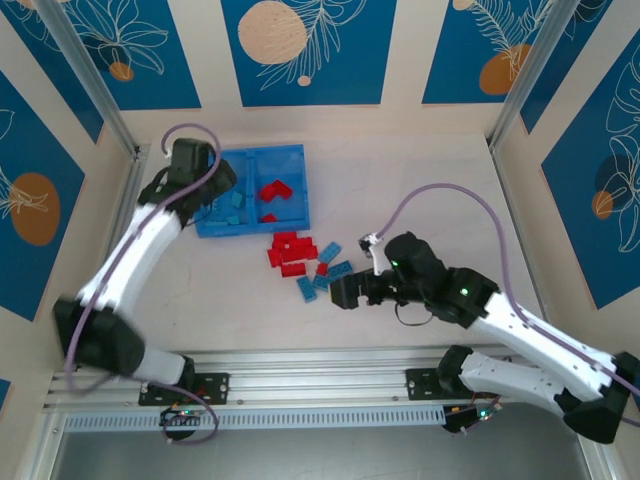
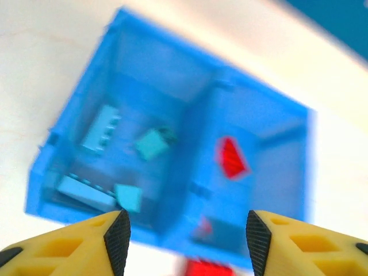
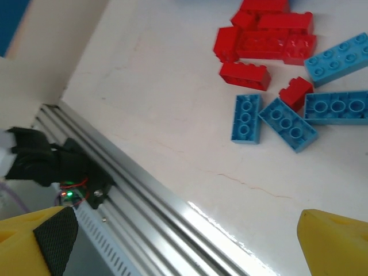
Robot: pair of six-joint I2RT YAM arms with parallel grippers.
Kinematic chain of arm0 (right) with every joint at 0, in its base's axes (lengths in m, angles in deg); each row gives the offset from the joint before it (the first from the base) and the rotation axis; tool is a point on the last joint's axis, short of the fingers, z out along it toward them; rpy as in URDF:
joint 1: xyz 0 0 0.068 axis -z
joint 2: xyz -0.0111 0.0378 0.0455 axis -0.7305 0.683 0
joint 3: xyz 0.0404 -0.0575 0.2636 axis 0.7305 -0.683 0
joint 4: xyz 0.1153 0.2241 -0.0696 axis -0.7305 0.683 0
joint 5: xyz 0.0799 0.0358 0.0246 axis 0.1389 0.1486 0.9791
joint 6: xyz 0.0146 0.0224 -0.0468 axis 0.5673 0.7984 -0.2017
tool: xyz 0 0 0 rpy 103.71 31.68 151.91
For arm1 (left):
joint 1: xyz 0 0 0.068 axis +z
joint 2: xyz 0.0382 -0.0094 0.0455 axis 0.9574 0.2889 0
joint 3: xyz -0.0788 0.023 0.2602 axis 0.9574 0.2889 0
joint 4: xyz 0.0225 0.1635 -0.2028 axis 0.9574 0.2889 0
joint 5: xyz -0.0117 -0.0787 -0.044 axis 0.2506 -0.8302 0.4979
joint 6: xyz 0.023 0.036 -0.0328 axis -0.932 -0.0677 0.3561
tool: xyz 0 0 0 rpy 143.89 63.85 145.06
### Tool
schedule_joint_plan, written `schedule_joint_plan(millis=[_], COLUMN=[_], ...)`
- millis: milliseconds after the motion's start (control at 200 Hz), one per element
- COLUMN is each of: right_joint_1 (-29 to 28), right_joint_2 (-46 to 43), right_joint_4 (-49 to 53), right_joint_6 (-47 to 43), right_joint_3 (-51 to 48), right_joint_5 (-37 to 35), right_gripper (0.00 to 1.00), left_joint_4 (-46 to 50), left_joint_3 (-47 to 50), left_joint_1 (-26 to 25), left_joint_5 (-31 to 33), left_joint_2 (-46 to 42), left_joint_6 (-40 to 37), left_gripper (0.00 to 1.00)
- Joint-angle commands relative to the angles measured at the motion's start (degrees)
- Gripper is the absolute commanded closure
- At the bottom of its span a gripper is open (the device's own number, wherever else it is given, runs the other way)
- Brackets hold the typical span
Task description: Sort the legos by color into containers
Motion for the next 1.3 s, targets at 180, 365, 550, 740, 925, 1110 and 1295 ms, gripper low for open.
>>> schedule_joint_plan(millis=[180, 365, 550, 740, 925, 1110, 1295], right_joint_1=[-0.43, -0.61, -1.25, -1.86, -2.12, -2.37, -2.96], right_joint_2=[20.79, 37.6, 52.17, 61.91, 68.33, 71.52, 71.74], right_joint_4=[-4.16, 1.28, 5.43, 6.34, 6.29, 7.05, 8.2], right_joint_6=[-3.76, 1.7, 5.06, 7.27, 7.14, 7.58, 6.15], right_joint_3=[9.77, 21.65, 32.26, 38.23, 42.5, 44.61, 45.3], right_joint_5=[-7.46, -10.38, -12.38, -12.29, -11.72, -14.38, -15.67], right_gripper=[0.0, 0.0, 0.0, 0.0, 0.05, 0.3, 0.3], left_joint_4=[5.76, 13.6, 9.5, 11.44, 9.94, 10.23, 10.08], left_joint_3=[12.87, 19.82, 29.3, 33.74, 35.23, 35.07, 35.23], left_joint_1=[-11.64, -12.03, -12.12, -12.12, -12.21, -12.16, -12.19], left_joint_5=[-23.61, -26.63, -26.86, -23.95, -25.43, -24.7, -24.24], left_joint_2=[-27.09, -34.8, -40.22, -42.61, -44.49, -43.94, -44.96], left_joint_6=[-32.22, -37.05, -32.17, -31.19, -30.85, -31.23, -31.11], left_gripper=[0.37, 0.34, 0.02, 0.0, 0.0, 0.0, 0.0])
